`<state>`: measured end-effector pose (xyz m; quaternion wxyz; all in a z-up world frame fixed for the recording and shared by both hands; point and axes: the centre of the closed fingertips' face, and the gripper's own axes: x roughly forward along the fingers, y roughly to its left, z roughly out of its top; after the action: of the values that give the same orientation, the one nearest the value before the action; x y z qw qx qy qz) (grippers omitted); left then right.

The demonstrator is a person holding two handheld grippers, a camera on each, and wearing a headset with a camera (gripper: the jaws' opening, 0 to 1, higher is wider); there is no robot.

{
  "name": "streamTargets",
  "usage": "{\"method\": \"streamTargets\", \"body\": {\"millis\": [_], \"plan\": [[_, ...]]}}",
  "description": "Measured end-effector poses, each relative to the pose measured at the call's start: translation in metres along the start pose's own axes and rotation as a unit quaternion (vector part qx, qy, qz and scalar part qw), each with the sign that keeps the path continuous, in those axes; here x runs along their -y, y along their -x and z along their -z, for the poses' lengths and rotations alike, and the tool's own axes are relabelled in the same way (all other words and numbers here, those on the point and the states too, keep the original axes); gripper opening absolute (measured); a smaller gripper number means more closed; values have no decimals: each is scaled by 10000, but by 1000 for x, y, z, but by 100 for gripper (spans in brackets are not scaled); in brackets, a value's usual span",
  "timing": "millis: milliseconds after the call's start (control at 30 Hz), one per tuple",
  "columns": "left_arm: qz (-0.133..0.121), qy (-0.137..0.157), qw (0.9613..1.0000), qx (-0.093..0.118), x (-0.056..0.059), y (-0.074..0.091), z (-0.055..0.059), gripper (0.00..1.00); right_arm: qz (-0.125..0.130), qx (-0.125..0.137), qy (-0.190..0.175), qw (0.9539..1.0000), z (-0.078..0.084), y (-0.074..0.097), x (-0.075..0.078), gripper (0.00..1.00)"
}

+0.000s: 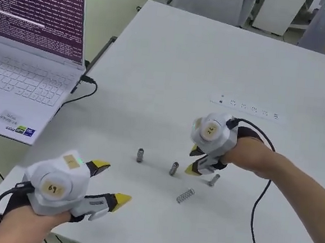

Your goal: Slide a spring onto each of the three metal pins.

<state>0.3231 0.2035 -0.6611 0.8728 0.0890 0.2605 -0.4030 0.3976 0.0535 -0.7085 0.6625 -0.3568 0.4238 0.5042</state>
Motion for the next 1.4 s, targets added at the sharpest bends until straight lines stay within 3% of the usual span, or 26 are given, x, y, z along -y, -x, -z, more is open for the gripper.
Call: {"method": "streamTargets", "body": {"millis": [267,567,767,1033,1367,1400], "plan": [[-25,36,10000,29,0,1,-1,47,116,146,-237,9995,5,10,-1,28],[-106,36,9999,81,-6,3,-6,47,351,606,-628,9956,1,27,1,31],[-127,34,9998,115,-6,3,-10,47,494,957,-926,9899,-1,39,-3,32],[-107,7,9999,115,-3,3,-11,47,654,1114,-1109,9854,4,51,-5,34],[-129,16,9998,134,-4,5,-12,47,959,1500,-1420,9737,8,68,-7,37],[-129,24,9998,131,-4,5,-11,47,990,1595,-1490,9709,8,70,-7,38]]}}
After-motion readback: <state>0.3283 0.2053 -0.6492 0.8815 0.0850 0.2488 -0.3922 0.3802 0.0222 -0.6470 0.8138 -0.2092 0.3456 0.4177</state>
